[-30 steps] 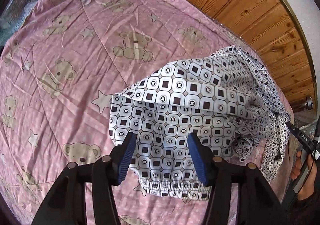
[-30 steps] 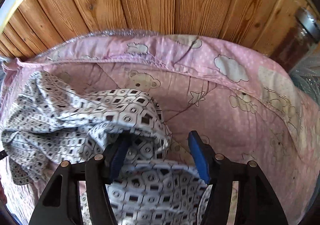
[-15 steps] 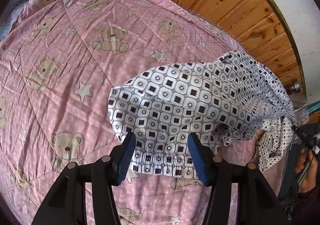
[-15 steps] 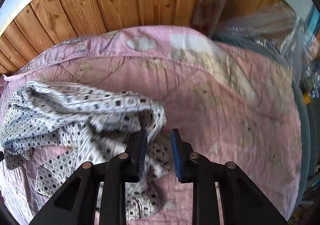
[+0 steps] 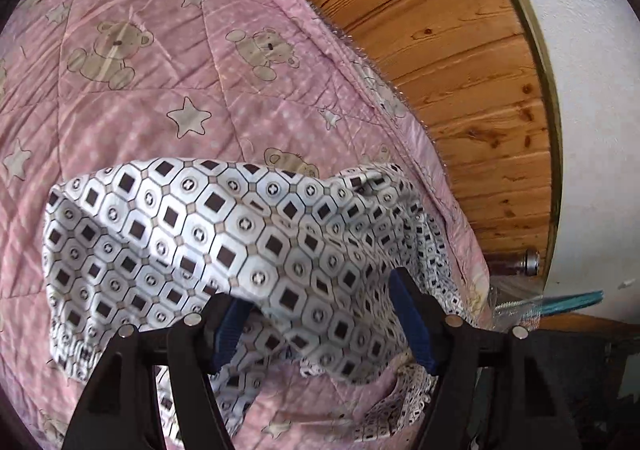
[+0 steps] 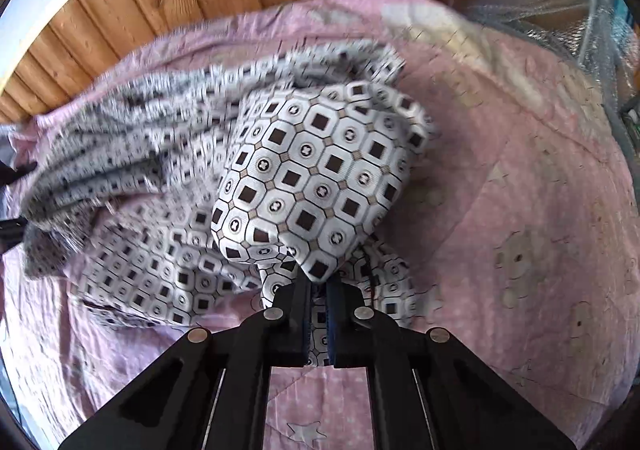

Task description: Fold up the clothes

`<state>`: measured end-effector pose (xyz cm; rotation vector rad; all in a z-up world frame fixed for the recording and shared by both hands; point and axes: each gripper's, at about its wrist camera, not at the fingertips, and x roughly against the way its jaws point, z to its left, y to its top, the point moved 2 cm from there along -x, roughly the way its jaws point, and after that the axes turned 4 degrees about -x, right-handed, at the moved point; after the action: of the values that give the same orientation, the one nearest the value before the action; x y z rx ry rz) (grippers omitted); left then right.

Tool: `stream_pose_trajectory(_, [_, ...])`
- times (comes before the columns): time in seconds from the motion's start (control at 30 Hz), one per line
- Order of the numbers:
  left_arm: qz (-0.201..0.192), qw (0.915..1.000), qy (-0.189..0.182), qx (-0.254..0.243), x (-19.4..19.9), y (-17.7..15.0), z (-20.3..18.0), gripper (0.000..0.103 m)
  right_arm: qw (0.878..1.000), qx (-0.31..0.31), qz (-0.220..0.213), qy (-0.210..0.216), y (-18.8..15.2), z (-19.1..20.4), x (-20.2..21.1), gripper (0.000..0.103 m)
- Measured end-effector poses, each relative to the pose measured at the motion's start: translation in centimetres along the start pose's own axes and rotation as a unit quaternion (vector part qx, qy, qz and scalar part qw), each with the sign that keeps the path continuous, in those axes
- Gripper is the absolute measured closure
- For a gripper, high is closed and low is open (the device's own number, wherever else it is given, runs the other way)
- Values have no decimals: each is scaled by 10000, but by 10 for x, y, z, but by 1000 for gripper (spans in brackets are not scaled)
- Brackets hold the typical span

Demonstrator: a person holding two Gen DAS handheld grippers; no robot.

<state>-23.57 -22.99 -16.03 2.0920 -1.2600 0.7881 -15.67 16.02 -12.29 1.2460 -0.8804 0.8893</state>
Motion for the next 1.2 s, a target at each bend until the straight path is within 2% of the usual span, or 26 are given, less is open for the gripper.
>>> stream_pose_trajectory(0.03, [10,10000,17,-71,0,5,0,52,9998,-42,-215,-35,3,-12,26,100])
stream_pose_trajectory(0.1, [197,9990,14,-398,12,8,-6,70,9984,-153,-524,-118,2,-41,78,100])
stream_pose_trajectory(0.17, [303,9970,-99,-709,43,1,-10,72,9970,-143,-644,-417,-6,-73,117,101])
stream_pose_trajectory(0.23, [385,9940,-151,-1009,80,-16,-8,72,9941,-189,-555,-915,-22,-110,135,101])
stream_pose_trajectory(0.33, [628,9858,117,-1552,127,-58,8,72,9818,-666,-115,-1774,-53,-177,125,101])
stream_pose_trajectory(0.37, [727,9851,153,-1549,132,-70,18,72,9760,-875,59,-1993,-63,-198,119,101])
stream_pose_trajectory(0.43, [845,9881,135,-1275,131,-85,37,69,9710,-1337,383,-1946,-75,-217,105,93])
stream_pose_trajectory(0.47, [903,9893,126,-1138,130,-92,47,65,9691,-1519,476,-1884,-80,-222,100,86])
stream_pose_trajectory(0.53, [732,9930,187,-905,125,-92,57,48,9803,-1260,145,-1512,-72,-184,106,68])
stream_pose_trajectory(0.6, [349,9958,423,-737,118,-78,62,43,9923,-743,-10,-988,-59,-128,98,55])
stream_pose_trajectory(0.67, [46,9964,611,-580,106,-60,66,34,9985,-232,-143,-467,-47,-72,90,51])
stream_pose_trajectory(0.77, [2,9947,892,-507,75,-35,72,33,9991,429,-52,12,-33,1,56,49])
stream_pose_trajectory(0.87, [51,9974,716,-110,49,-15,72,33,9946,1027,35,-155,-19,45,16,49])
stream_pose_trajectory(0.93, [-93,9990,325,300,46,-8,69,33,9911,1294,84,-291,-9,61,-7,49])
stream_pose_trajectory(1.0, [-149,9971,-193,726,44,-6,64,31,9871,1552,132,-364,-1,68,-23,49])
stream_pose_trajectory(1.07, [-125,9931,-424,1089,37,-7,62,29,9841,1747,174,-284,6,76,-32,49])
stream_pose_trajectory(1.2, [-107,9906,-546,1247,28,0,50,29,9754,2193,138,-186,15,98,-43,49])
